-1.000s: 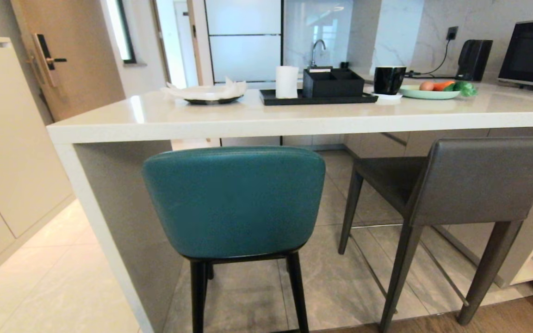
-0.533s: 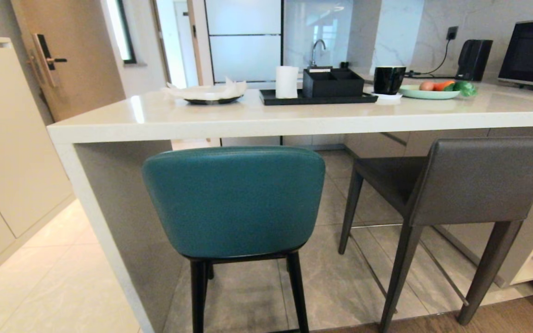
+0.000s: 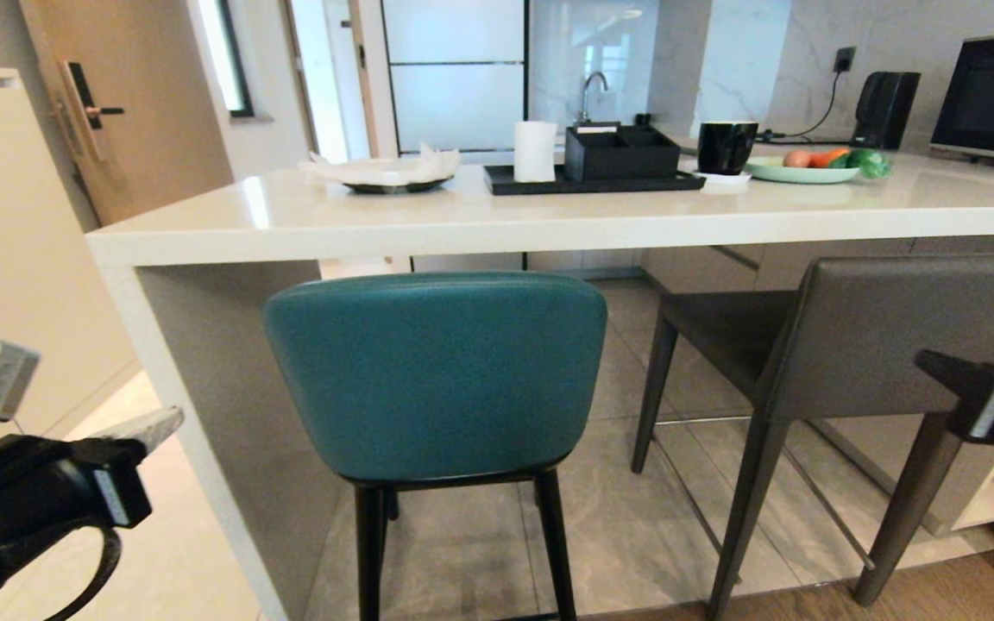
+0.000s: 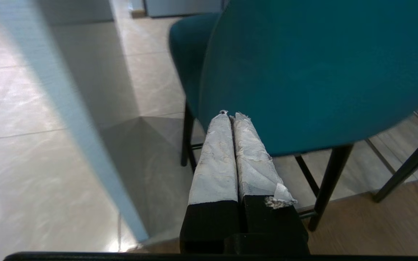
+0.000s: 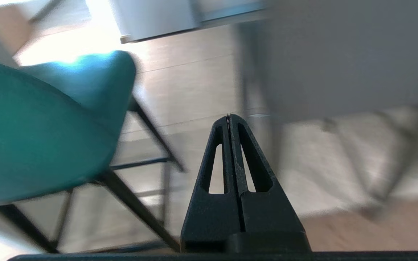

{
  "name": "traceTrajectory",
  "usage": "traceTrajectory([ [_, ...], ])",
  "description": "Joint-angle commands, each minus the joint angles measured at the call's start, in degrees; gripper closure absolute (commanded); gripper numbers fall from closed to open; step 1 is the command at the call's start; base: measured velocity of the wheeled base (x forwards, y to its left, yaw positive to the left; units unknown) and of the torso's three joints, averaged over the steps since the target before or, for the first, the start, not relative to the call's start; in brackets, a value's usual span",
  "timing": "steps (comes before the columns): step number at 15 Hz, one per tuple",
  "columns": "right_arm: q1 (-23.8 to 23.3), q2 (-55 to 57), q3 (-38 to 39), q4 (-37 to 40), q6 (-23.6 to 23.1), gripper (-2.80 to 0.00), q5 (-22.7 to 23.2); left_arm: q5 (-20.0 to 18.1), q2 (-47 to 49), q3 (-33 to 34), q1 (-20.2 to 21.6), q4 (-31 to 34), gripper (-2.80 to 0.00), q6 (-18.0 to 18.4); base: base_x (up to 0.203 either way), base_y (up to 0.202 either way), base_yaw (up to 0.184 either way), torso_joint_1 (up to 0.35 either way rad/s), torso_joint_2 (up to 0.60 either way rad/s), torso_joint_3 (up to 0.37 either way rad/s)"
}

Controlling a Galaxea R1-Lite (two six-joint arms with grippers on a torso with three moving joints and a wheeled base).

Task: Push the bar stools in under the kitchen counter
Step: Pull the blue chair out from under the dining table

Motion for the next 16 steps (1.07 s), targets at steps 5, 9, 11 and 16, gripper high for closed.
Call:
traceTrajectory([
  [5,15.4,20.3,-2.5,-13.7,3.5,0.0,1.1,-5.6,37.7,0.4,4.1,-37.3,0.0,0.9,0.0,0.0,0.0,0.0,0.0,0.0],
  [9,18.8,30.1,-1.4,-27.4,2.1,0.0,-2.1,-11.8,45.5,-4.7,9.7,-41.8,0.0,2.7,0.0,0.0,0.0,0.0,0.0,0.0],
  [11,19.5,33.5,-1.4,-30.8,2.7,0.0,-2.9,-12.2,48.7,-7.4,9.9,-41.9,0.0,3.6,0.0,0.0,0.0,0.0,0.0,0.0],
  [16,19.4,45.5,-6.0,-41.9,3.3,0.0,-6.4,-11.9,55.8,-18.7,9.4,-41.9,0.0,3.9,0.0,0.0,0.0,0.0,0.0,0.0],
])
